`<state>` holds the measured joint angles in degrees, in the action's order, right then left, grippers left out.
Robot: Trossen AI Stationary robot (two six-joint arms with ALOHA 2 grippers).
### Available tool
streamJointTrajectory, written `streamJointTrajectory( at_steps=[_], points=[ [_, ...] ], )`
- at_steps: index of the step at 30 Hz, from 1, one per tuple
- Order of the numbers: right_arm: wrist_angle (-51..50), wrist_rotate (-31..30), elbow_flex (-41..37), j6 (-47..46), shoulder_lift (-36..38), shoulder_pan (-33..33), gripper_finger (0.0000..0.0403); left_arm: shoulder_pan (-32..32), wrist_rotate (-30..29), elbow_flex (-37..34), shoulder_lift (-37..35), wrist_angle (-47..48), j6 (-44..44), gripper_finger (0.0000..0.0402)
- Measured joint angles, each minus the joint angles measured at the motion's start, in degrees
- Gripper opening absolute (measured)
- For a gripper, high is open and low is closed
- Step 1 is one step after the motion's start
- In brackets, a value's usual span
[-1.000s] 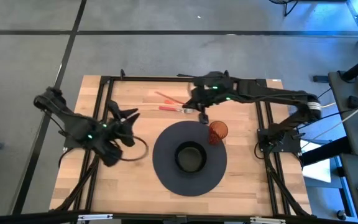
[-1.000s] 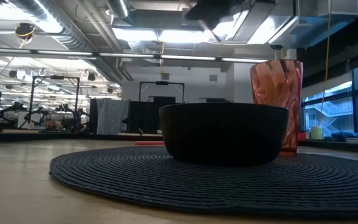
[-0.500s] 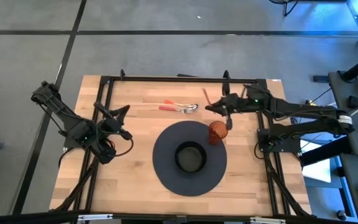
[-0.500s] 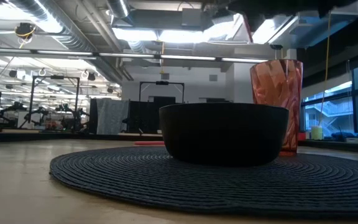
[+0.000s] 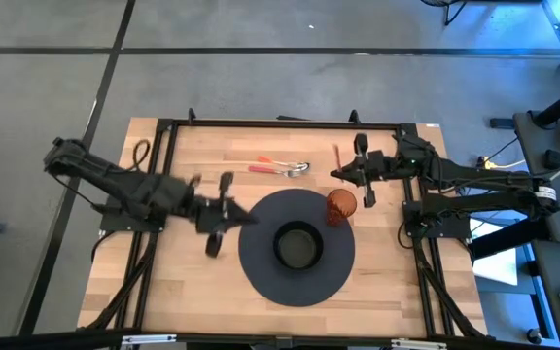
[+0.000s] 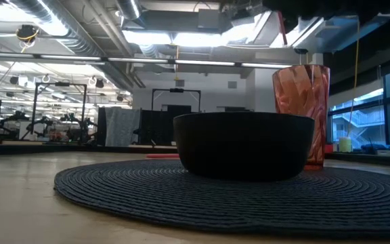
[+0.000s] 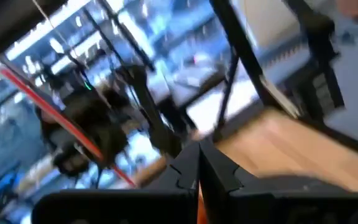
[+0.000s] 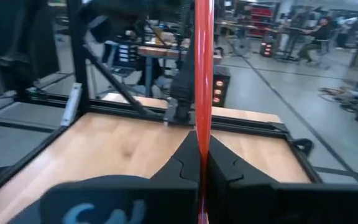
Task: Pick & Place Utensil
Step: Put the orange straw into the brown cup
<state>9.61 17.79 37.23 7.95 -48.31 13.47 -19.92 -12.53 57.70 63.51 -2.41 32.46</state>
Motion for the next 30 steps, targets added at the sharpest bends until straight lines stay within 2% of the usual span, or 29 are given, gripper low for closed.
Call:
streamJointTrajectory(
  at_steps=[5, 8, 11, 14, 17, 19, 20, 23, 26, 28, 30],
  points=[
    [-0.9, 1.4, 0.0, -1.3, 1.7, 0.0, 0.0000, 12.7, 11.5, -1.4, -3.0, -0.5, -2.6, 0.0002],
    [-2.9, 1.7, 0.0, -1.6, 3.5, 0.0, 0.0000, 18.8, 19.7, -6.8, -8.6, 0.8, -5.8, 0.0002],
    [-5.1, 1.8, 0.0, -1.7, 5.0, -0.8, 0.0000, 21.0, 21.0, -15.7, -16.6, -0.9, -7.7, 0.0002],
    [-4.2, 1.8, -1.5, -1.5, 6.4, -2.6, 0.0000, 21.2, 19.1, -26.9, -26.0, -10.0, -8.6, 0.0002],
    [-0.2, -0.2, -4.3, -1.1, 9.1, -3.8, 0.0000, 19.7, 17.7, -39.5, -34.8, -25.8, -9.3, 0.0002],
    [4.8, -2.5, -7.5, -1.4, 11.5, -4.6, 0.0000, 18.8, 11.2, -45.8, -38.0, -34.1, -10.1, 0.0002],
    [7.7, -3.5, -9.4, -1.8, 12.6, -5.0, 0.0000, 18.6, 8.4, -48.0, -39.1, -35.5, -10.7, 0.0002],
    [14.6, -6.0, -14.9, -3.2, 14.6, -6.5, 0.0000, 18.4, 4.2, -51.1, -40.3, -33.9, -12.3, 0.0002],
    [18.5, -12.2, -19.9, -3.3, 14.6, -8.4, 0.0000, 18.4, 1.1, -52.3, -40.0, -33.3, -13.2, 0.0002],
    [22.6, -16.7, -23.2, -3.0, 13.4, -9.6, 0.0000, 18.4, -0.1, -52.3, -39.6, -33.7, -13.5, 0.0002],
    [28.5, -18.5, -26.2, -3.1, 12.0, -11.1, 0.0000, 18.4, 0.0, -52.3, -39.6, -34.5, -14.3, 0.0002]
  ],
)
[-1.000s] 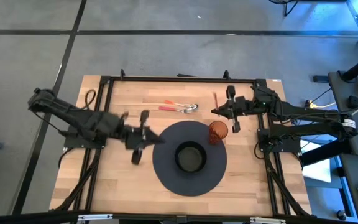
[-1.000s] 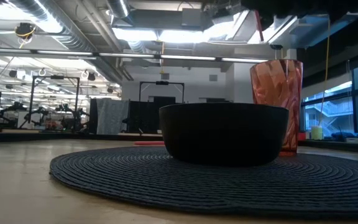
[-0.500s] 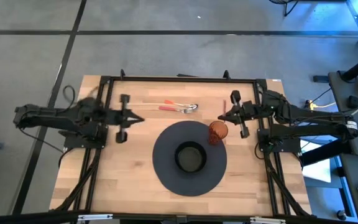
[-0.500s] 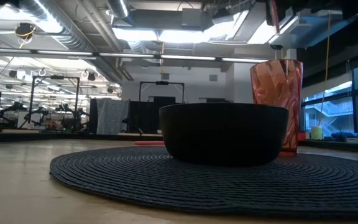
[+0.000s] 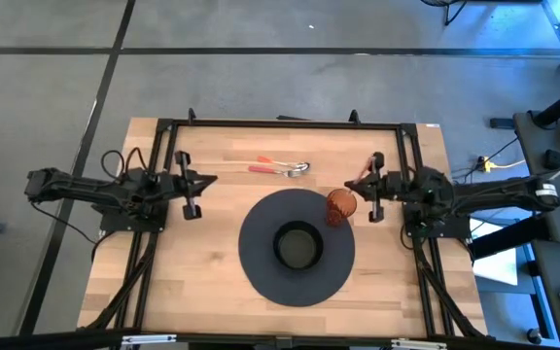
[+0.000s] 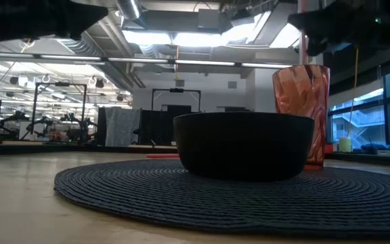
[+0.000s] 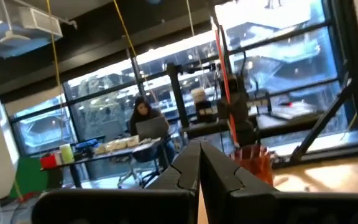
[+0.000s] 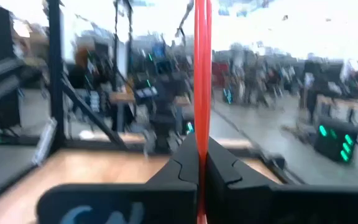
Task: Pick & Place Utensil
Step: Put the orange straw into the brown cup
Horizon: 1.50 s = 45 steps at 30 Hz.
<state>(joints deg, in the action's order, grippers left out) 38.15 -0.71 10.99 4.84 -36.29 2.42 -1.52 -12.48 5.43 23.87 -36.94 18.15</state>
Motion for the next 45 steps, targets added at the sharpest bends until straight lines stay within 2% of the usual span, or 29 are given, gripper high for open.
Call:
streamJointTrajectory(
  at_steps=[3, 6, 14, 18, 30, 40, 45],
  points=[
    [7.7, -0.9, -1.6, -1.0, -1.8, -1.9, 0.0000, 0.0, 1.9, 0.0, 0.0, -0.2, -0.5, 0.0001],
    [8.2, -2.2, -1.6, -1.2, -3.3, -4.1, 0.0000, 0.0, 2.6, 0.0, 0.0, -0.1, -0.5, 0.0001],
    [10.6, -10.2, -1.6, 1.5, -10.9, -8.0, 0.0000, 0.0, 1.9, 0.0, 0.2, 1.2, -2.0, 0.0001],
    [12.9, -10.3, -1.5, 3.1, -12.7, -8.0, 0.0000, 0.0, 1.9, 0.0, 0.3, 1.3, -2.0, 0.0003],
    [12.3, -10.3, -1.5, 0.4, -17.1, -7.9, 0.0001, 0.0, 1.4, 0.1, 0.3, 2.5, -2.0, 0.0002],
    [12.2, -10.3, -1.5, 0.6, -17.7, -7.9, 0.0003, 0.0, 1.4, 0.1, 0.3, 2.5, -2.0, 0.0001],
    [12.2, -10.3, -1.5, -2.5, -17.7, -7.9, 0.0025, 0.0, 1.4, 0.1, 0.3, 2.5, -1.5, 0.0003]
  ],
)
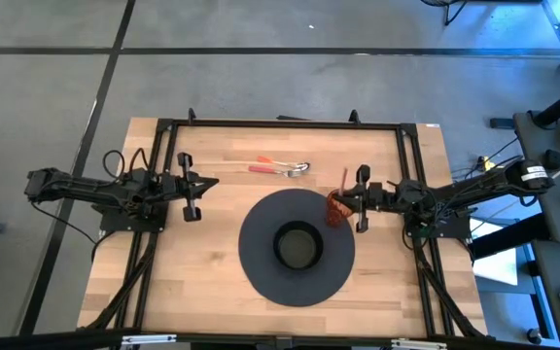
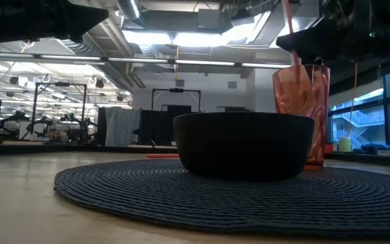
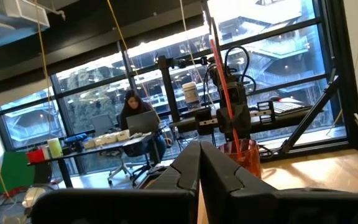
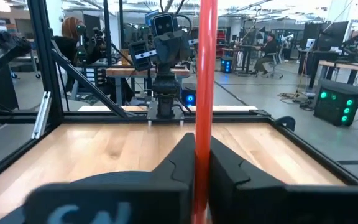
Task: Pick & Place Utensil
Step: Put the orange straw into the brown cup, then put the pink fork into the black bowl
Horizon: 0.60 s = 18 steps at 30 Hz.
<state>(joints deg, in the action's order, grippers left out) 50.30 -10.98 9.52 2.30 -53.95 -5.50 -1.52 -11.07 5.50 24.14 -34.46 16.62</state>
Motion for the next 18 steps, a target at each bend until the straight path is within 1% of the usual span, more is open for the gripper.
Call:
streamJointTrajectory(
  at_steps=[6, 9, 15, 18],
  points=[
    [0.0, 0.0, 0.0, -1.8, 0.0, 0.2, 0.0074, 0.0, 0.0, 0.0, 0.0, 0.0, 0.0, 0.0003],
    [0.0, 0.0, 0.0, -1.9, 0.0, 0.8, 0.0089, 0.0, 0.0, 0.0, 0.0, 0.0, 0.0, 0.0003],
    [0.0, 0.0, 0.0, -1.7, 0.0, 1.6, 0.0095, 0.0, 0.0, 0.0, 0.0, 0.0, 0.0, 0.0003],
    [1.4, 0.0, 0.0, 0.9, 0.6, 1.6, 0.0096, 0.0, 0.0, 0.0, 0.0, 0.0, 0.0, 0.0003]
  ],
)
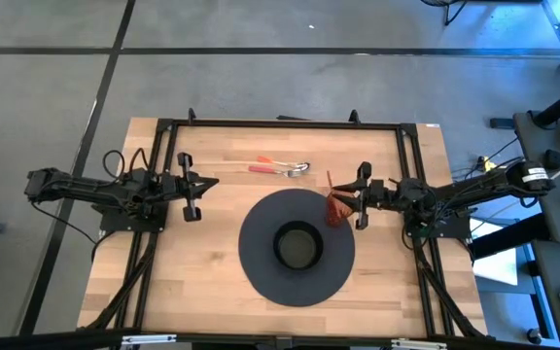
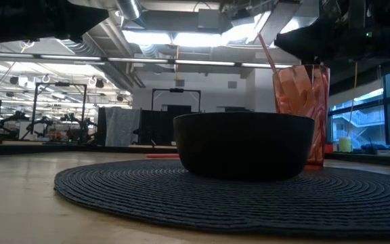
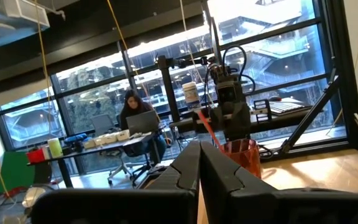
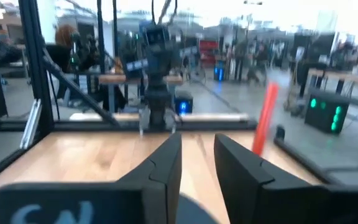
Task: Pick & Place Utensil
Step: Put the pink fork into the black bowl
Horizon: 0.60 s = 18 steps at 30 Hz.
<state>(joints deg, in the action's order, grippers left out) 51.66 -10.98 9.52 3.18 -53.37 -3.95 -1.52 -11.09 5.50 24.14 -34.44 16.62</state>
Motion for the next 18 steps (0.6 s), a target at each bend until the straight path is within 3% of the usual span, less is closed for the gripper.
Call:
streamJointTrajectory(
  at_steps=[5, 9, 14, 16, 18],
  points=[
    [2.4, 1.0, 0.0, 3.5, 3.2, -1.4, 0.0096, 0.0, -0.3, 0.0, 0.0, 0.7, 0.0, 0.0003],
    [1.1, 1.1, 0.0, 5.8, 8.9, -2.7, 0.0095, 0.0, -4.8, 0.0, 0.0, 1.4, -1.3, 0.0003],
    [-12.7, 1.8, 0.0, 6.1, 20.8, -1.7, 0.0053, 0.0, -8.3, 0.0, 0.0, 2.0, -1.5, 0.0003],
    [-19.8, 4.8, 0.0, 6.1, 26.7, -0.6, 0.0018, 0.0, -8.3, 0.0, 0.0, 2.2, -1.5, 0.0003],
    [-25.9, 8.3, 0.0, 5.6, 32.3, 0.3, 0.0008, 0.0, -8.3, 0.0, 0.0, 2.2, -1.7, 0.0003]
  ],
)
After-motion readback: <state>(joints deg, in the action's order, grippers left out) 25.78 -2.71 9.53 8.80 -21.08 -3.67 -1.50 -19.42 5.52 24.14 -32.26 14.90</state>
